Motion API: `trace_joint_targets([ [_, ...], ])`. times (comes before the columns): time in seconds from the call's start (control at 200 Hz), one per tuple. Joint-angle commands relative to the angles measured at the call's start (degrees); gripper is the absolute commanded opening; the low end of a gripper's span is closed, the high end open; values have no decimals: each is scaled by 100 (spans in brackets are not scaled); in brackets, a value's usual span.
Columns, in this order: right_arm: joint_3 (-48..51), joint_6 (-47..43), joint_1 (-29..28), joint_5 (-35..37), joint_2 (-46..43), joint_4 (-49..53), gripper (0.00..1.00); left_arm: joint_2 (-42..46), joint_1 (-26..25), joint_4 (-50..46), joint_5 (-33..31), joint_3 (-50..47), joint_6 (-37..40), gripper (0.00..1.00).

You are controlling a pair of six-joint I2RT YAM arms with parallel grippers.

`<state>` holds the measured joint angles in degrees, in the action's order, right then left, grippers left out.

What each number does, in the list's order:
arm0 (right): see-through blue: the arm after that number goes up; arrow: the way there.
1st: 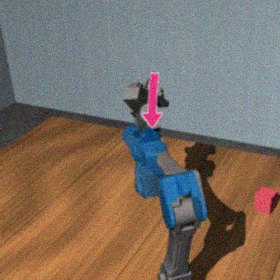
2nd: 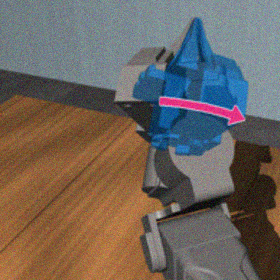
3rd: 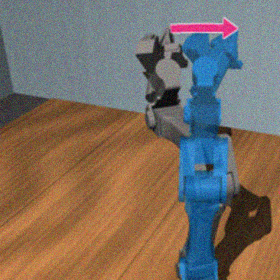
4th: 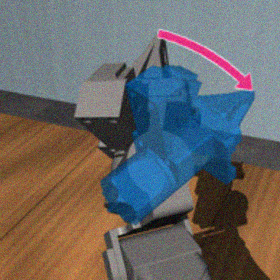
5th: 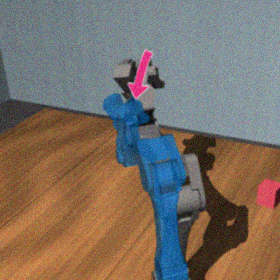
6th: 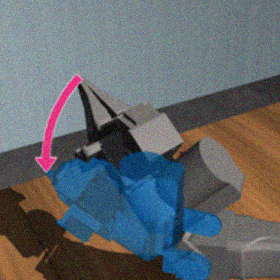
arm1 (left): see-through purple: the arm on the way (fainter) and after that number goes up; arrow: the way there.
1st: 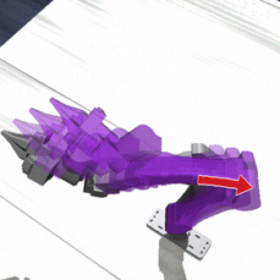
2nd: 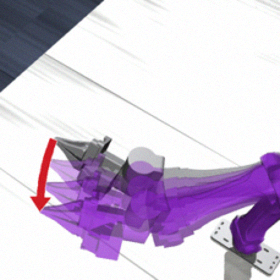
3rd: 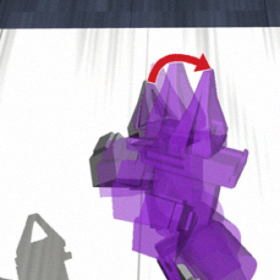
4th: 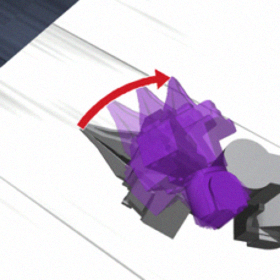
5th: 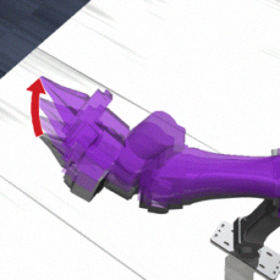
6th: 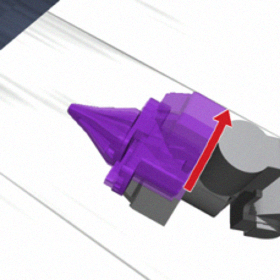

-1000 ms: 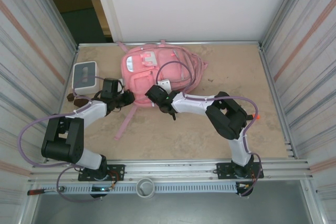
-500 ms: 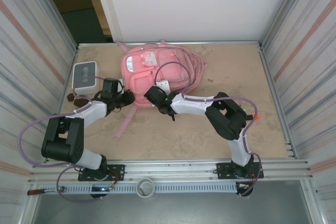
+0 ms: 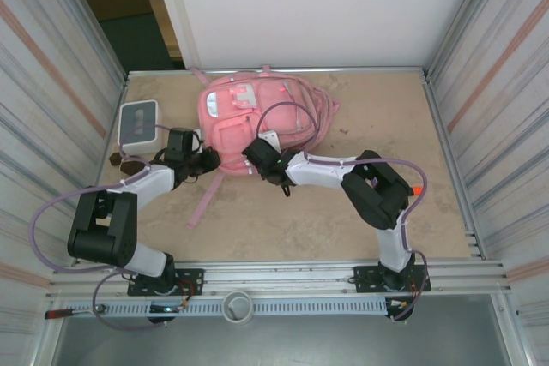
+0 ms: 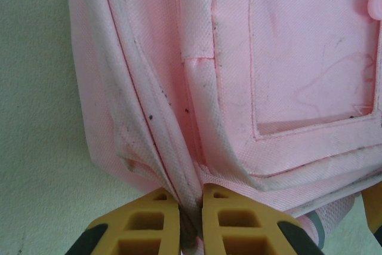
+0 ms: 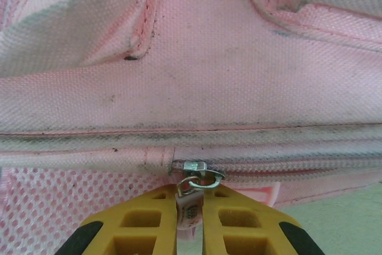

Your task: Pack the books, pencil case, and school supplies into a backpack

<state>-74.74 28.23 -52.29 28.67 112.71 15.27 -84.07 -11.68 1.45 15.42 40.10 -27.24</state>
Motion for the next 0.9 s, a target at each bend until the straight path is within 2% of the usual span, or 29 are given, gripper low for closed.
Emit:
trace_joint_targets([
  [0.0, 235, 84, 234, -942, -360, -310, 12, -57, -58, 124, 268, -30, 233, 11],
  [0.125, 530, 376, 552, -1902, -472, -763, 15, -78, -54, 135, 275, -28, 233, 11],
  [0.326, 577, 376, 602, -1819, -418, -859, 20, -83, -53, 125, 284, -39, 254, 11],
  [0.551, 397, 217, 448, -1076, -302, -557, 29, -92, -53, 149, 338, -37, 241, 10],
  [0.892, -374, -81, 2, 483, 115, 521, 31, -91, -53, 222, 410, -73, 235, 10],
])
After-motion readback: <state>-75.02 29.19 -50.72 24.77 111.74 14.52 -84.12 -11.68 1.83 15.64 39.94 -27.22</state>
